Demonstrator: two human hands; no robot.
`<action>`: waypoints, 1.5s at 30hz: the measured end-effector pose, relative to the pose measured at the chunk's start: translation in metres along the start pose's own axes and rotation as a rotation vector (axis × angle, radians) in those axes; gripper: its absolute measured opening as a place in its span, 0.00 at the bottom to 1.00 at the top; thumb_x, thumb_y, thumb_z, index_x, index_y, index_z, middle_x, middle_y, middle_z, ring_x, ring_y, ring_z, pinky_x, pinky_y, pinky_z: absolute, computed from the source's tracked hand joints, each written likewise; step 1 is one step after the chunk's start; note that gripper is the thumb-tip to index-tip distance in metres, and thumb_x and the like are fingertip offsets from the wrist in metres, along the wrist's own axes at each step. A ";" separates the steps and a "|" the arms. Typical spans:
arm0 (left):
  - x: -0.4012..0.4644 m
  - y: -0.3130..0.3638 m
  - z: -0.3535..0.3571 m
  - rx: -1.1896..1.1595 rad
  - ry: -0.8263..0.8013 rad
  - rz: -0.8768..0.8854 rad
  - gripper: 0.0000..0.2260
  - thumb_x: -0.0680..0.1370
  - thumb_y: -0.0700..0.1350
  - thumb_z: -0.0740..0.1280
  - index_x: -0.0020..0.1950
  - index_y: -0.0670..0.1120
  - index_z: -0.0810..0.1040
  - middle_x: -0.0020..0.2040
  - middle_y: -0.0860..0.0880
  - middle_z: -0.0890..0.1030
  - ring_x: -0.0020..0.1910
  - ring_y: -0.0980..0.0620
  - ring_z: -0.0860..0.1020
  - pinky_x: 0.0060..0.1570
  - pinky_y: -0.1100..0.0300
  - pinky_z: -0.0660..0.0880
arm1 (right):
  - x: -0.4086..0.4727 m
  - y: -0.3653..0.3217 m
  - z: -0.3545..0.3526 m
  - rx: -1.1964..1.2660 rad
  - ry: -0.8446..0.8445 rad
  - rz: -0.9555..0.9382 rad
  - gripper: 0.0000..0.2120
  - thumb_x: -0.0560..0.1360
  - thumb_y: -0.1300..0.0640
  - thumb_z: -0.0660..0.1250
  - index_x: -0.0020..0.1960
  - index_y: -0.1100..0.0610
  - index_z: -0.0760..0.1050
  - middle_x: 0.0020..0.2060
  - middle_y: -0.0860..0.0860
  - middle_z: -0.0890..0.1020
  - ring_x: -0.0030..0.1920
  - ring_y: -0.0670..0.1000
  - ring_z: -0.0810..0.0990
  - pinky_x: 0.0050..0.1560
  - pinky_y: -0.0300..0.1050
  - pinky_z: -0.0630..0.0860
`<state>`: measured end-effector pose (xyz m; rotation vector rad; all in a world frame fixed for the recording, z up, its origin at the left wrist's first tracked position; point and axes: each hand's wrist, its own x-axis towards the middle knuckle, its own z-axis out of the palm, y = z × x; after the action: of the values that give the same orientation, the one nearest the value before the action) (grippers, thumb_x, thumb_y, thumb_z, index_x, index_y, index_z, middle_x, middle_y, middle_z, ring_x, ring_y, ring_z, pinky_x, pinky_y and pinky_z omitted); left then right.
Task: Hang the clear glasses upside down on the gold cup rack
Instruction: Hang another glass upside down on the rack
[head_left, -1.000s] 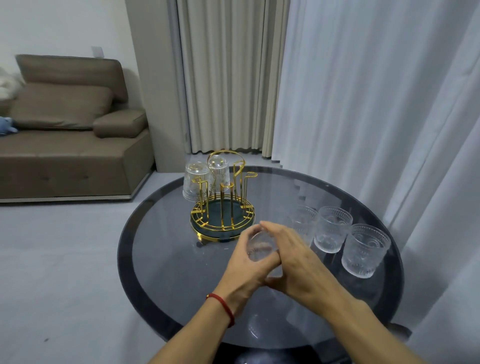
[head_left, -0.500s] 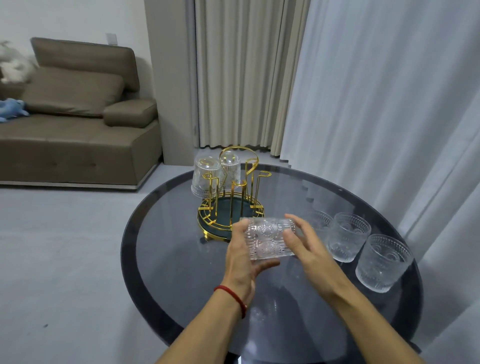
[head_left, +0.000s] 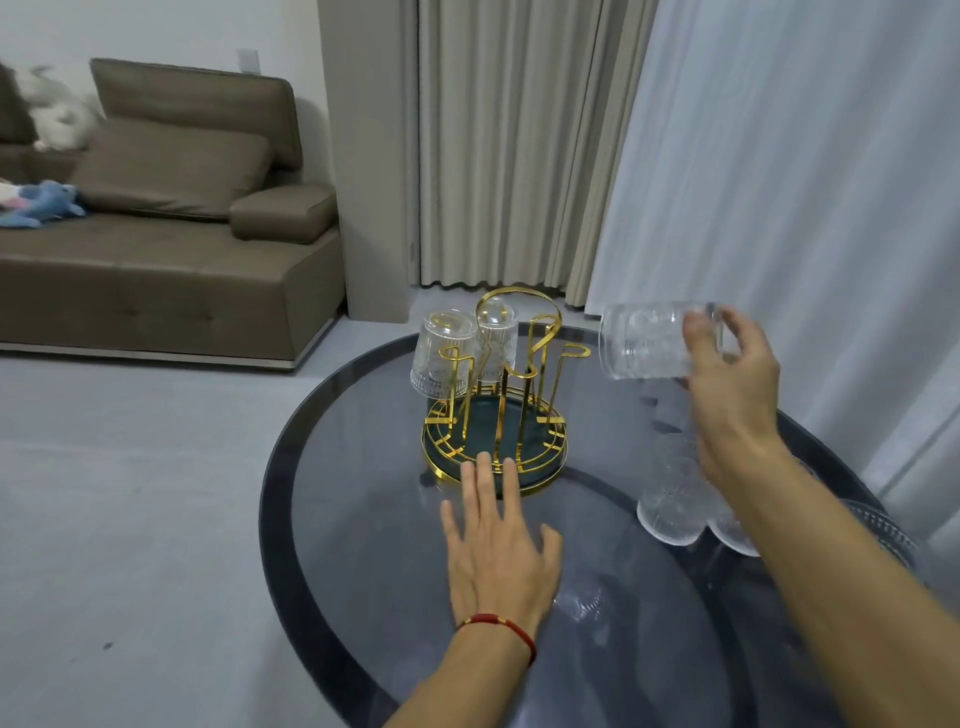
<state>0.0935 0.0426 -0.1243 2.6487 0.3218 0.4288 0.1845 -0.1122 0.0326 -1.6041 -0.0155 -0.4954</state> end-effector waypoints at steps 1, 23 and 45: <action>0.000 0.001 0.002 0.017 -0.019 0.014 0.35 0.80 0.58 0.53 0.81 0.52 0.38 0.82 0.47 0.35 0.78 0.48 0.31 0.78 0.40 0.43 | 0.016 -0.002 0.009 0.008 0.016 0.023 0.26 0.77 0.39 0.68 0.72 0.48 0.72 0.68 0.51 0.78 0.67 0.56 0.78 0.69 0.57 0.75; 0.007 0.000 0.015 0.064 0.016 0.031 0.34 0.79 0.58 0.53 0.81 0.50 0.44 0.81 0.45 0.42 0.79 0.43 0.38 0.76 0.34 0.48 | 0.141 -0.007 0.107 -0.435 -0.720 0.071 0.39 0.65 0.59 0.81 0.74 0.61 0.72 0.70 0.57 0.77 0.72 0.58 0.73 0.76 0.56 0.67; 0.007 -0.002 0.014 0.125 -0.042 0.042 0.33 0.80 0.55 0.48 0.80 0.50 0.35 0.82 0.44 0.37 0.79 0.45 0.33 0.77 0.36 0.47 | 0.084 0.005 0.006 -0.740 -0.608 -0.115 0.15 0.75 0.54 0.70 0.62 0.52 0.81 0.55 0.52 0.86 0.56 0.51 0.83 0.61 0.46 0.76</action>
<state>0.1045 0.0408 -0.1359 2.7871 0.2883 0.3766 0.2642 -0.1308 0.0547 -2.4428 -0.4259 -0.0681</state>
